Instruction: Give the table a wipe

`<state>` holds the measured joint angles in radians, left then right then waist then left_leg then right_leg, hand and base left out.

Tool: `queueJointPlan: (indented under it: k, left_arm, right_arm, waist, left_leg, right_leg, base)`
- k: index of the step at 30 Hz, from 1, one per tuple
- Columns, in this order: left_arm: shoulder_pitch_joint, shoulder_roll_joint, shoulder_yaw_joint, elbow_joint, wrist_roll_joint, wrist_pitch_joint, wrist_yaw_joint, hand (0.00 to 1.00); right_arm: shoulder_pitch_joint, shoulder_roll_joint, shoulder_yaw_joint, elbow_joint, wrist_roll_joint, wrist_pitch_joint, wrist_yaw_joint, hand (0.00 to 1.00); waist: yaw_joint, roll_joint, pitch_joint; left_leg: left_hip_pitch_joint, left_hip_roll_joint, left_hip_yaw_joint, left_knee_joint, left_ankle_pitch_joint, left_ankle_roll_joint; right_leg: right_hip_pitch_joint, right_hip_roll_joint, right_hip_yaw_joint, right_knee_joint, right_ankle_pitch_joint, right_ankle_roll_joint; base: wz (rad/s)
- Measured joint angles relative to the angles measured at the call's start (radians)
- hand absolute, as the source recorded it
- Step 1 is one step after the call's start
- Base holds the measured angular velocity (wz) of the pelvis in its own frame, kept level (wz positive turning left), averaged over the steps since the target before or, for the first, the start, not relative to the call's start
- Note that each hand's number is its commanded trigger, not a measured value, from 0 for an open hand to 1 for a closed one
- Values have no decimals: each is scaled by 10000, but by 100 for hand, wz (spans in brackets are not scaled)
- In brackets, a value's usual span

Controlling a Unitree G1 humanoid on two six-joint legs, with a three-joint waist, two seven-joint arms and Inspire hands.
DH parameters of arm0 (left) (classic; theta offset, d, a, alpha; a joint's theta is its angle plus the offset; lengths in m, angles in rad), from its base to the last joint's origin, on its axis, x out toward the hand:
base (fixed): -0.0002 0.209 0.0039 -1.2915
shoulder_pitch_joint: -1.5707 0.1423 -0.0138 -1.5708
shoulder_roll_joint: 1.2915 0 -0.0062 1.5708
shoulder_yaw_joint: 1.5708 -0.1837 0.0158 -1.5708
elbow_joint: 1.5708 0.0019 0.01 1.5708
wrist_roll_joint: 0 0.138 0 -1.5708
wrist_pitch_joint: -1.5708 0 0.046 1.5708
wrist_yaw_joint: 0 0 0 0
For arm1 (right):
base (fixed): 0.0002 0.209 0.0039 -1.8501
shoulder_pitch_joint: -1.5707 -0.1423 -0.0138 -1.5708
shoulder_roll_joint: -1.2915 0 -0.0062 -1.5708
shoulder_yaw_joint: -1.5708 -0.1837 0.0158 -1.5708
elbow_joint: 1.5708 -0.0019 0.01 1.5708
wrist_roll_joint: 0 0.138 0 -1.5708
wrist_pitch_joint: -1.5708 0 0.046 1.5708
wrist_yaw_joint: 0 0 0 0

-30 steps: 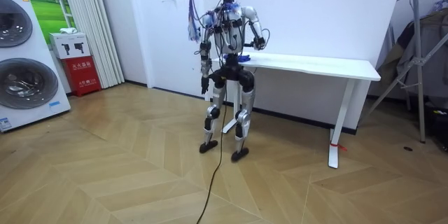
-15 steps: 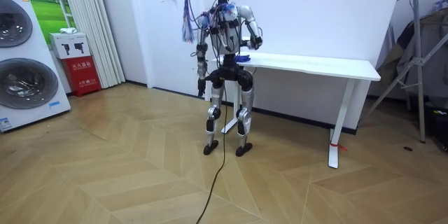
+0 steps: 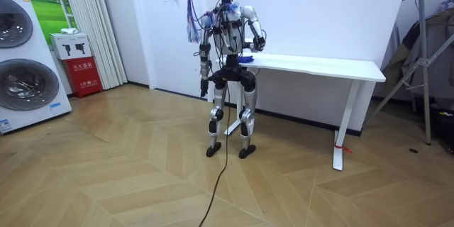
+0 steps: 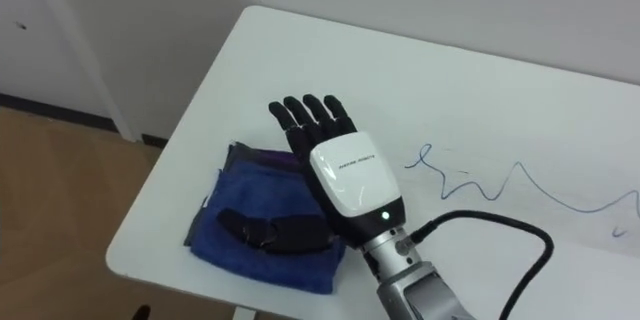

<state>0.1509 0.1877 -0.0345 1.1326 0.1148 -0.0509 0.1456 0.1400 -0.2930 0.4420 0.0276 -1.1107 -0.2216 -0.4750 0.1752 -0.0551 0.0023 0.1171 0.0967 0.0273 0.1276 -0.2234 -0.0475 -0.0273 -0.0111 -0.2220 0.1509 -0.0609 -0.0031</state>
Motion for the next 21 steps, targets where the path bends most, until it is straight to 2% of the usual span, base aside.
queueJointPlan:
  k: [4, 10, 21]
  left_arm:
    - [-65, 36, -1, 62, 106, -3, -58, 0]
    - [-88, 97, -163, 63, 105, -2, -86, 0]
    - [-84, 119, -177, 54, 142, 15, -23, 0]
  right_arm:
    - [16, -173, 261, -10, -112, -175, -25, 0]
    - [72, -255, 849, 60, -113, -184, 44, 0]
    - [378, -250, 874, 584, -133, -51, 1280, 0]
  waist:
    - [51, -10, -7]
    - [154, -5, -3]
    - [163, 47, -12]
  left_leg:
    - [-1, -21, 0, 4, -26, 42]
    - [-42, -30, -1, -3, -35, 56]
    - [-14, -36, -14, -80, -38, 59]
  right_leg:
    - [-18, -17, -10, -2, -23, 36]
    - [-62, -27, -26, -1, -36, 56]
    - [-23, -37, -50, -1, -37, 59]
  base:
    - [0]
    - [0]
    - [0]
